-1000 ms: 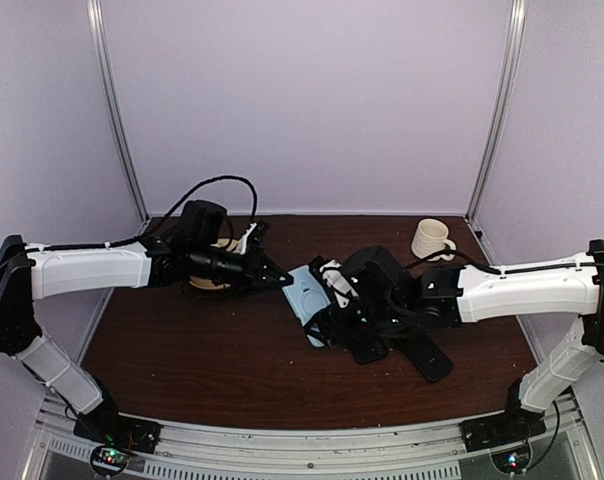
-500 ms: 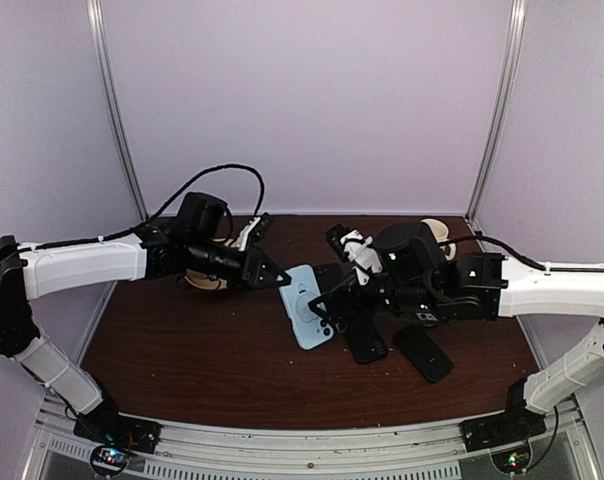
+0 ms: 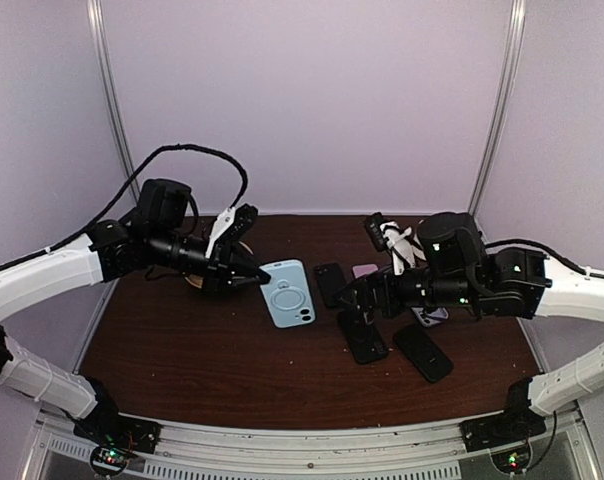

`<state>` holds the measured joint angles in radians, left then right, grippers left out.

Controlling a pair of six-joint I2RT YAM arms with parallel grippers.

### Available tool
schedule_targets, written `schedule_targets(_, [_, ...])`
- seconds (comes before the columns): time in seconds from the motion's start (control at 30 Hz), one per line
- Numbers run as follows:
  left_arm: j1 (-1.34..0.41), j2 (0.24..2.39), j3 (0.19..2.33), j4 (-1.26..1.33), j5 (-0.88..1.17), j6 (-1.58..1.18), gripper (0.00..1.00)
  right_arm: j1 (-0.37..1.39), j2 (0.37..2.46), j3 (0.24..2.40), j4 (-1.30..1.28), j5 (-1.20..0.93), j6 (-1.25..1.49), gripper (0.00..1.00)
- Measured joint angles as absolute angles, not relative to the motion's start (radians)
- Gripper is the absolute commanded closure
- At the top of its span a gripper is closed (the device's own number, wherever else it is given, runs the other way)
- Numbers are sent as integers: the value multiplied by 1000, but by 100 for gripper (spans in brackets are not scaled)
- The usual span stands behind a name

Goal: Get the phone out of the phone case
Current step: Pass from the left arm to the right

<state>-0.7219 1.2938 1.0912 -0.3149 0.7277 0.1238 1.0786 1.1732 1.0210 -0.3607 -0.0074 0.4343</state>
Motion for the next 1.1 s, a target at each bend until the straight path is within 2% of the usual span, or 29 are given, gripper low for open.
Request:
schedule_targets(0.3, [-722,1268,1020,-308,655,593,100,1063,1197,1050,-442,-5,891,0])
schedule_targets(0.57, [-744,1230,882,-227,556,894,100,1063,1283,1050,-286,-45,1298,0])
schedule_targets(0.77, [-760,1187,822,-117,474,979,100,1074,1418,1050,-116,-75,1531,3])
schedule_targets(0.97, [-764,1158,789,-38,433,1008,100,1094,1536,1055,31,-89,1700,12])
schedule_targets(1.1, [-768,1156,777,-14,416,1018,100,1103,1588,1066,130,-91,1770,35])
